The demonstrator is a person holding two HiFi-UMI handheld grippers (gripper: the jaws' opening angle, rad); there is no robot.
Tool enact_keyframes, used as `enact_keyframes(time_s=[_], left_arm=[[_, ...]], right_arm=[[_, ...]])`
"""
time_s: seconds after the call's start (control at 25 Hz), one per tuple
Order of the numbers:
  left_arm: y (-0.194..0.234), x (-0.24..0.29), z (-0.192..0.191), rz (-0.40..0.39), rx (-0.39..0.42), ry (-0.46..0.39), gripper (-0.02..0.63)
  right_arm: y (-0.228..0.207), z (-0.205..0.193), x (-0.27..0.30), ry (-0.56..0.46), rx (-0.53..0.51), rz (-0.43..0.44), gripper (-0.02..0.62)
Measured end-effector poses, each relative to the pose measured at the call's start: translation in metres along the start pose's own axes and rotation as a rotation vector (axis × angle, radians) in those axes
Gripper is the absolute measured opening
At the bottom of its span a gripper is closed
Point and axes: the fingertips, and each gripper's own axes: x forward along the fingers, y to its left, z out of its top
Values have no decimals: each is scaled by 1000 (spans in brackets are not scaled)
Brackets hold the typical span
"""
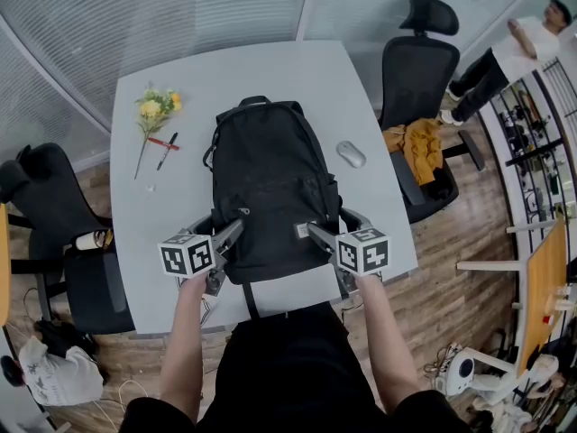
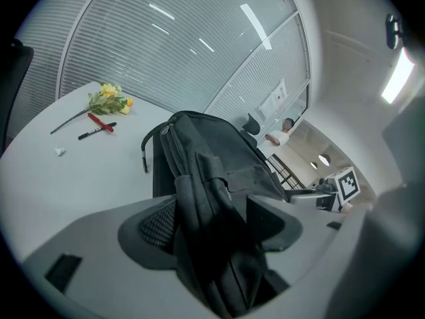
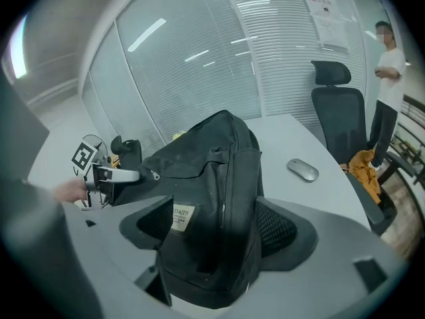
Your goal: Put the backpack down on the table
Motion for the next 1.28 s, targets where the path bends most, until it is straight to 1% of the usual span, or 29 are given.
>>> enact_keyframes(time_s=[0.28, 0.68, 1.08, 1.2, 1.28], left_arm=[[-2, -17, 2, 57, 16, -31, 293], [-24, -43, -5, 113, 27, -92, 293], [-70, -44, -28, 90, 43, -83, 291], [-84, -44, -35, 94, 64, -86, 290], [-95, -46, -41, 93, 76, -88, 288]], right_arm=[[0, -5, -5, 5, -14, 28, 397], [9, -7, -24, -23, -49, 83, 380], [19, -21, -51, -42, -79, 160, 348], [24, -25, -62, -62, -87, 196, 302], [28, -30, -70, -72, -93, 214, 288]])
